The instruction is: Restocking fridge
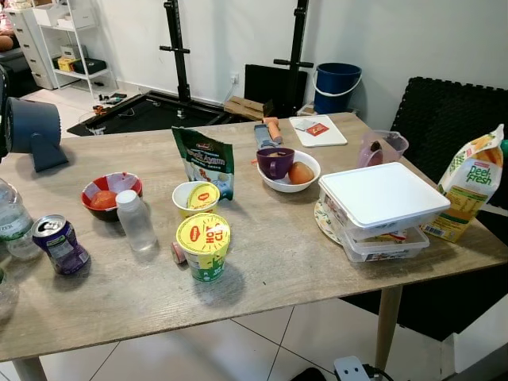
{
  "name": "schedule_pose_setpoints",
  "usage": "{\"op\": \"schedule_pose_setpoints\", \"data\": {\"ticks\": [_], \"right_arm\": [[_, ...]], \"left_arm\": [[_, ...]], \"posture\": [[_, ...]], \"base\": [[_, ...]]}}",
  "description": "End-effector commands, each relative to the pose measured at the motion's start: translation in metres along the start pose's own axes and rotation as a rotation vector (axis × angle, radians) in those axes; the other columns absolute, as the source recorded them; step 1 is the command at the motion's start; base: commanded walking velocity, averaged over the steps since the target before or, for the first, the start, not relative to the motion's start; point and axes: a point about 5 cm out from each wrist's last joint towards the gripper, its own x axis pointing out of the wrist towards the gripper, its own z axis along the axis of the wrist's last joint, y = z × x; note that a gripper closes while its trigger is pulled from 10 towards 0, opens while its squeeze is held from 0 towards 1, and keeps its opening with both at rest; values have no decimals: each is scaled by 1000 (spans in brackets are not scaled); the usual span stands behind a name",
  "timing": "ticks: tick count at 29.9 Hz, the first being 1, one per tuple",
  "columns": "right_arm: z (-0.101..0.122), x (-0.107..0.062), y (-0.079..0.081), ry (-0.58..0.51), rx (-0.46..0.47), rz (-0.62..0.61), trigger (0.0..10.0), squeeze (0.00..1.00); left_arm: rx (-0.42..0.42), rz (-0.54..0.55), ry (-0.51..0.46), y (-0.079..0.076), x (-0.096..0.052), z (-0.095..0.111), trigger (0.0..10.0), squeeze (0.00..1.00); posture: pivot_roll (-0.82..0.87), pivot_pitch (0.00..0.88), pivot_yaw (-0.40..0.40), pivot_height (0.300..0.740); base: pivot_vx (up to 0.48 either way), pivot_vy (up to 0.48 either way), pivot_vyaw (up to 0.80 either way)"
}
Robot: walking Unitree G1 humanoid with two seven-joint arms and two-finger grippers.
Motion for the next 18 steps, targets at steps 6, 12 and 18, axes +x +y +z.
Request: {"op": "schedule_pose_setpoints", "data": {"ticks": [6,12,18], "right_arm": [[-3,0,0,15,-8,1,10000,0],[-4,0,0,17,-8,1,10000,0],[-2,0,1,13,-8,2,10000,0]], "left_arm": [[-64,-10,-180,-8,15,53,10000,0],[-145,-26,-332,-17,18,100,10000,0],[-180,-64,-389,-24,17,119,10000,0]], "posture": [[30,43,23,740],[31,42,24,740],[30,41,24,740]], "base": [[0,0,0],[0,0,0],[0,0,0]]}}
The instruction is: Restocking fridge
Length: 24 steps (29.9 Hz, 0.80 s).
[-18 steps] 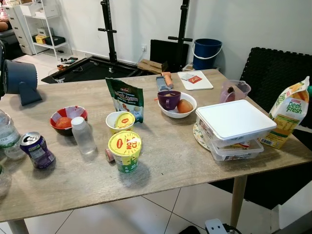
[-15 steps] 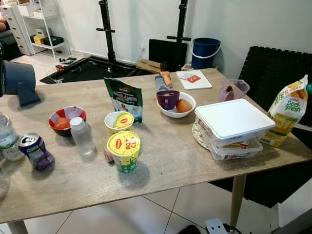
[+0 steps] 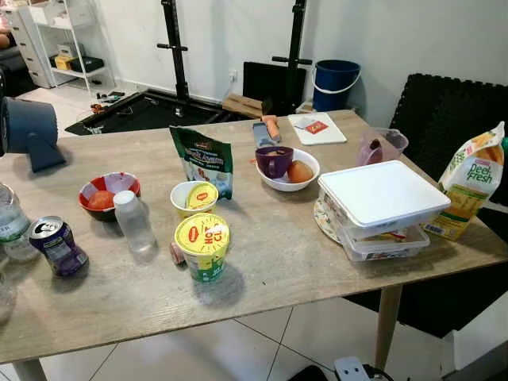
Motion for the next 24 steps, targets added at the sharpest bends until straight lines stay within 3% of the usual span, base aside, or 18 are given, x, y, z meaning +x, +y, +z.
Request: {"op": "schedule_pose_setpoints", "data": {"ticks": [1,9,13,24], "right_arm": [[-2,0,1,11,-8,3,10000,0],[-3,0,1,13,-11,4,10000,0],[-3,0,0,15,-16,2,10000,0],[-2,0,-1,13,-21,2,10000,0]], "left_arm": [[-6,-33,-71,-3,9,18,10000,0],[-89,-143,-68,-21,7,23,10000,0],[-179,-321,-84,-51,-2,32,10000,0],[-283,-486,-83,-79,-11,43,10000,0]], "posture": [[31,42,23,740],[30,42,23,740],[27,38,23,740],[30,36,22,740]], "base": [[0,0,0],[0,0,0],[0,0,0],[0,0,0]]}}
